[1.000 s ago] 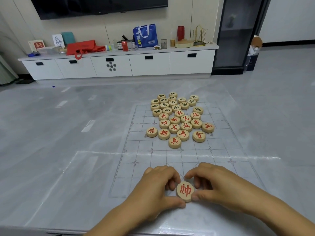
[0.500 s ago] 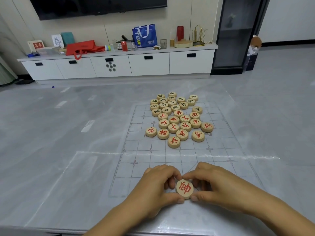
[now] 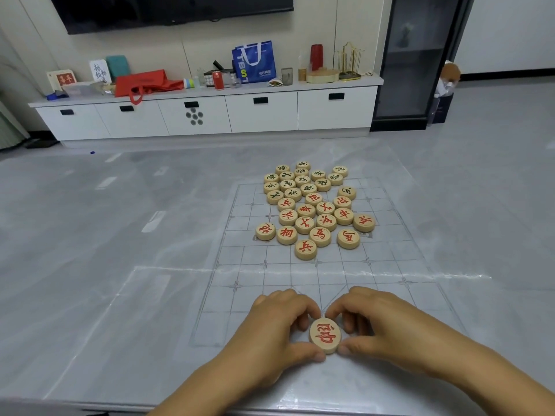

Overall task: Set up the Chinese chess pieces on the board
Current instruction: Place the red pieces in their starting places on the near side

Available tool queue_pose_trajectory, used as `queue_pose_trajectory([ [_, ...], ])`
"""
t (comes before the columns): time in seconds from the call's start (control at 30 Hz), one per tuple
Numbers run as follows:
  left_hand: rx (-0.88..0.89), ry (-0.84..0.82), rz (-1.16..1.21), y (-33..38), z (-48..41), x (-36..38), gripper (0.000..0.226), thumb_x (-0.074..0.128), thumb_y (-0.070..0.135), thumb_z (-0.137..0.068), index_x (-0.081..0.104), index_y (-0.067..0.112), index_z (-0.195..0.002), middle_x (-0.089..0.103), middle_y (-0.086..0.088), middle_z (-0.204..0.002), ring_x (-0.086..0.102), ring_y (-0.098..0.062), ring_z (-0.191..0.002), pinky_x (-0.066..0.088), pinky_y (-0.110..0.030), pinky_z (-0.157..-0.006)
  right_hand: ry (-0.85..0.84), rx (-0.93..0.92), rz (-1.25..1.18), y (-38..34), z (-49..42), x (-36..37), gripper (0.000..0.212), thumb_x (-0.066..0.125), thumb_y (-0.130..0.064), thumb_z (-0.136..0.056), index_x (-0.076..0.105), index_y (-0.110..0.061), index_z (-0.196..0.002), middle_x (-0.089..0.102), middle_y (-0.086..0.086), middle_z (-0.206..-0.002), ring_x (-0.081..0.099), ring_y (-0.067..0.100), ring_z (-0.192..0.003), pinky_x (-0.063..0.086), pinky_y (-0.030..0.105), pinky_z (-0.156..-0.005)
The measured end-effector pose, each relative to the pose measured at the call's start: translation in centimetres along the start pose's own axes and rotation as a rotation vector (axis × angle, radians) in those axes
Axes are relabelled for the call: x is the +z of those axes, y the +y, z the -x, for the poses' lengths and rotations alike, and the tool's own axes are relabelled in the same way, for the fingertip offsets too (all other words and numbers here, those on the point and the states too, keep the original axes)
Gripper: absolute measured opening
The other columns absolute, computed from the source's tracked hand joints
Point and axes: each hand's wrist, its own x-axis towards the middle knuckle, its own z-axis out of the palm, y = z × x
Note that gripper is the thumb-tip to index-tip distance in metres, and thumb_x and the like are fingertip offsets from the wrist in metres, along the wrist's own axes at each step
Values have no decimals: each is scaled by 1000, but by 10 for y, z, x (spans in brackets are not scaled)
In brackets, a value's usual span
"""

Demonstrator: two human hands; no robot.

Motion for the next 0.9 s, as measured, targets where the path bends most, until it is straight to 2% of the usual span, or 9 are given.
queue_pose_trajectory([
  [0.13, 29, 2, -17, 2, 0, 2, 41, 66, 40, -79, 52, 38, -117, 42, 21, -93, 35, 12, -87, 27, -17, -88, 5, 20, -5, 1, 1, -1, 28, 68, -38, -76, 51, -41, -99, 54, -10, -91, 51, 6, -84, 45, 24, -76],
  [0.23, 21, -29, -15, 1, 1, -1, 48, 61, 34, -85, 42, 43, -128, 39, 22, -98, 33, 12, -89, 24, -12, -90, -19, 31, -1, 3, 3, -3, 25, 68, -38, -75, 52, -36, -94, 53, -12, -87, 49, 4, -79, 43, 21, -72],
  [0.33, -11, -57, 51, 2, 4, -4, 59, 65, 34, -81, 29, 53, -123, 44, 26, -101, 40, 6, -97, 28, -14, -95, -19, 48, -10, 3, 4, -4, 27, 69, -39, -75, 51, -36, -94, 53, -11, -87, 48, 3, -76, 43, 20, -72],
  [0.43, -68, -44, 113, 7, 7, -1, 74, 74, 43, -70, 20, 56, -118, 44, 25, -106, 40, 4, -101, 32, -15, -94, -34, 45, 1, 3, 4, -4, 39, 67, -39, -77, 47, -42, -110, 53, -12, -92, 50, 4, -82, 44, 22, -77],
  [0.5, -60, -5, 70, 11, 7, 6, 78, 75, 47, -67, 22, 49, -124, 39, 25, -102, 33, 9, -99, 31, -18, -95, -35, 28, 27, 2, 4, -3, 38, 66, -39, -78, 49, -43, -112, 52, -11, -93, 50, 5, -86, 44, 23, -78],
  [0.57, -61, 24, 65, 11, 6, 9, 75, 73, 43, -71, 25, 42, -129, 40, 25, -100, 33, 7, -99, 31, -18, -93, -34, 17, 30, 2, 3, -3, 31, 67, -40, -77, 52, -42, -104, 51, -10, -89, 49, 6, -83, 44, 22, -76],
  [0.7, -80, -22, 132, 4, 3, 3, 65, 71, 34, -76, 29, 45, -125, 48, 23, -106, 42, 0, -101, 33, -12, -86, -63, 28, 5, 2, 1, -6, 26, 66, -42, -77, 53, -39, -99, 53, -13, -87, 49, 2, -78, 43, 18, -71],
  [0.83, -74, -80, 130, 2, 1, -2, 64, 69, 31, -78, 29, 45, -126, 46, 25, -107, 42, 3, -99, 34, -12, -87, 157, 92, -44, 20, -10, -18, 21, 62, -36, -82, 52, -39, -100, 56, -13, -91, 54, 3, -83, 46, 18, -75],
  [0.9, -76, -103, 132, 1, 0, -3, 64, 69, 31, -78, 29, 45, -126, 45, 26, -106, 43, 1, -99, 34, -13, -88, 295, 150, -50, 34, -19, -25, 25, 59, -32, -86, 52, -34, -109, 53, -12, -95, 53, 4, -85, 45, 18, -73],
])
